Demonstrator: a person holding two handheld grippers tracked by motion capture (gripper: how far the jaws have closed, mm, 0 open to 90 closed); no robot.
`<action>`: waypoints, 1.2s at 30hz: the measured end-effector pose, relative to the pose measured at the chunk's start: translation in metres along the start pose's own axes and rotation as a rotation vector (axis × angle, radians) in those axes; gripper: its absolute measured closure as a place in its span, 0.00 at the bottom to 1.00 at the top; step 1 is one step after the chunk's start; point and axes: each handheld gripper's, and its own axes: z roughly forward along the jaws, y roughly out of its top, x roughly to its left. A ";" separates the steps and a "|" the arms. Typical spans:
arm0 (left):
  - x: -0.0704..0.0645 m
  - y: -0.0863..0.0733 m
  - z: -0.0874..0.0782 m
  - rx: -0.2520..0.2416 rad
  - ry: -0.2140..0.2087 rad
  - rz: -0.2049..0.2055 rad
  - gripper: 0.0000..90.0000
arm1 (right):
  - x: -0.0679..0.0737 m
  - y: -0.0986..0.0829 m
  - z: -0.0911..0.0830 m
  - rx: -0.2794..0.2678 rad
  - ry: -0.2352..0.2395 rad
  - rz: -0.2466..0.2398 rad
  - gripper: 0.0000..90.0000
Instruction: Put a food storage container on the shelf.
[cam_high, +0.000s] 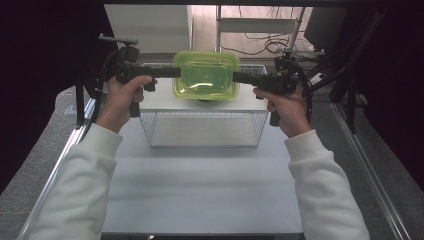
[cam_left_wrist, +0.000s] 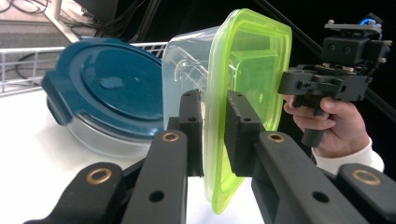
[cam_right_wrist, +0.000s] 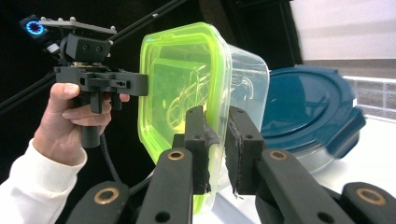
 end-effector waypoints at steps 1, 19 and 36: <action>0.006 0.007 0.003 0.004 0.005 -0.009 0.87 | -0.006 0.005 0.005 0.004 0.000 0.021 0.88; 0.056 0.027 0.032 0.007 0.009 -0.171 0.87 | -0.056 0.023 0.039 0.053 -0.026 0.182 0.87; 0.088 0.022 0.051 -0.065 -0.048 -0.315 0.78 | -0.082 0.025 0.060 0.040 -0.070 0.384 0.71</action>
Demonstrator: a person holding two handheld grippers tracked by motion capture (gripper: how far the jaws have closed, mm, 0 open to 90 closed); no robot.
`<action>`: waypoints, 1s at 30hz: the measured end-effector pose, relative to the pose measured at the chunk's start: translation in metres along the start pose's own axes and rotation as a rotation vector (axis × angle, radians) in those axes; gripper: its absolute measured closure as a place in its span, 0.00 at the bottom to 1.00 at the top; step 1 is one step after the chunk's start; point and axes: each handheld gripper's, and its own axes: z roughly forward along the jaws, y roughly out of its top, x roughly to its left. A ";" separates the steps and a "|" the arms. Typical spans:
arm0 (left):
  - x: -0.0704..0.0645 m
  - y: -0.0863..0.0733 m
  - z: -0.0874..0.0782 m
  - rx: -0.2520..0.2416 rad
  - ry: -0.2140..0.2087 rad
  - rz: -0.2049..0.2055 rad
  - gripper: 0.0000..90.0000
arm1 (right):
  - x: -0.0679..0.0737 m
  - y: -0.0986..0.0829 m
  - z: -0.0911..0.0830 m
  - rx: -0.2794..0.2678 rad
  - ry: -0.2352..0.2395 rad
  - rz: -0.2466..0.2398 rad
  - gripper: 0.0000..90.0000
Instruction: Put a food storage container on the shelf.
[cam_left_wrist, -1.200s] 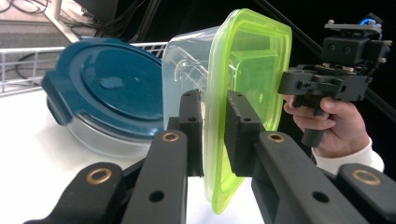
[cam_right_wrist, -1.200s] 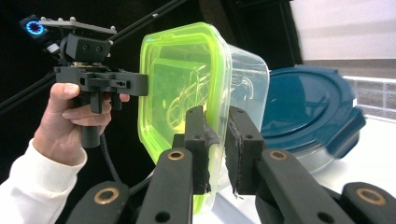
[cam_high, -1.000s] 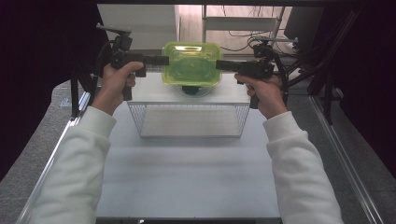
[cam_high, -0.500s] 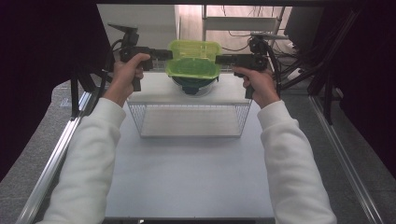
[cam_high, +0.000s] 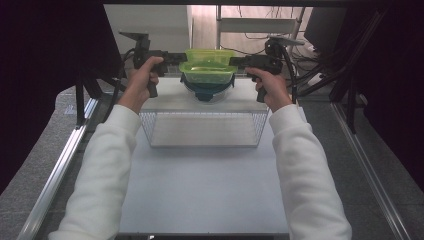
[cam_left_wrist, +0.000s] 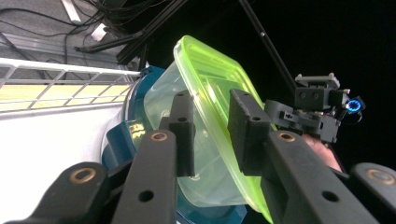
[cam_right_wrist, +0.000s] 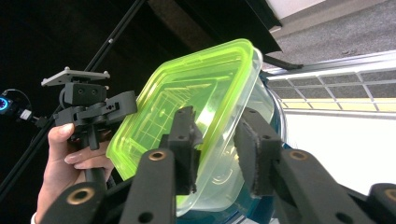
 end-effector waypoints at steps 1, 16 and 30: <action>-0.001 0.000 0.000 -0.005 0.019 0.017 0.69 | 0.000 -0.001 0.002 0.001 0.007 0.006 0.60; -0.040 -0.045 -0.056 -0.075 0.083 0.332 0.21 | 0.032 -0.026 -0.046 -0.145 -0.001 -0.315 0.28; -0.008 -0.180 -0.087 -0.015 0.185 0.431 0.23 | 0.004 -0.139 -0.094 -0.066 -0.058 -0.532 0.29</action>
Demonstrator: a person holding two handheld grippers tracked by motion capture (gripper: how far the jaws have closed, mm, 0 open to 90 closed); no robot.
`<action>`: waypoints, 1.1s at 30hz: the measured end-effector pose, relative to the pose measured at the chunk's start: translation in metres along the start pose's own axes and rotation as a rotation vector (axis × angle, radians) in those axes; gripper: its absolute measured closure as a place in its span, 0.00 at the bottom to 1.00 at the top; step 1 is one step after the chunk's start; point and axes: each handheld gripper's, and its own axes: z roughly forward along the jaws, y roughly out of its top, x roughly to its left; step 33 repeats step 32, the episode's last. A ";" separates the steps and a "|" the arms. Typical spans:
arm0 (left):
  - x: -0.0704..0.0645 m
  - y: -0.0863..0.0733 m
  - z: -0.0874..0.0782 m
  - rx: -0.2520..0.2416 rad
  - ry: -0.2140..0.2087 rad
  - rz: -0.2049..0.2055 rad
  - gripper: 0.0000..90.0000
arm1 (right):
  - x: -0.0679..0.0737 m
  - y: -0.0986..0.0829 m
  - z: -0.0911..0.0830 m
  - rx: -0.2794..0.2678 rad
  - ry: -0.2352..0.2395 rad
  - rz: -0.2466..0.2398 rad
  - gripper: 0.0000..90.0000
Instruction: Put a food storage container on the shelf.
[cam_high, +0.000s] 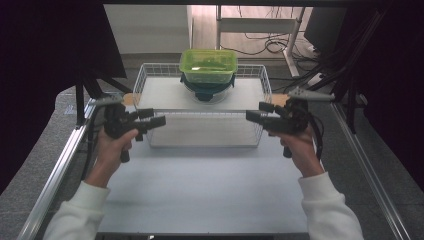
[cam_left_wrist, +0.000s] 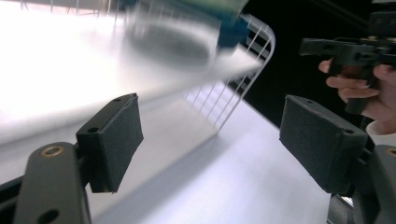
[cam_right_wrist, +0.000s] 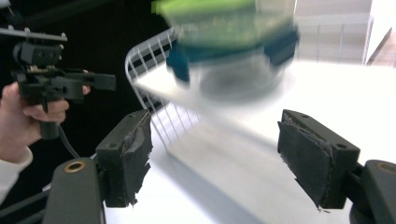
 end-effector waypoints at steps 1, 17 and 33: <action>0.000 -0.010 0.000 0.009 0.012 0.003 0.23 | 0.002 -0.010 0.000 0.015 -0.005 -0.014 0.29; -0.011 -0.077 0.005 0.132 0.131 0.090 0.23 | -0.002 -0.106 -0.003 0.123 -0.075 -0.025 0.30; -0.004 -0.092 0.019 0.198 0.180 0.058 0.24 | -0.007 -0.120 -0.001 0.169 -0.130 -0.036 0.30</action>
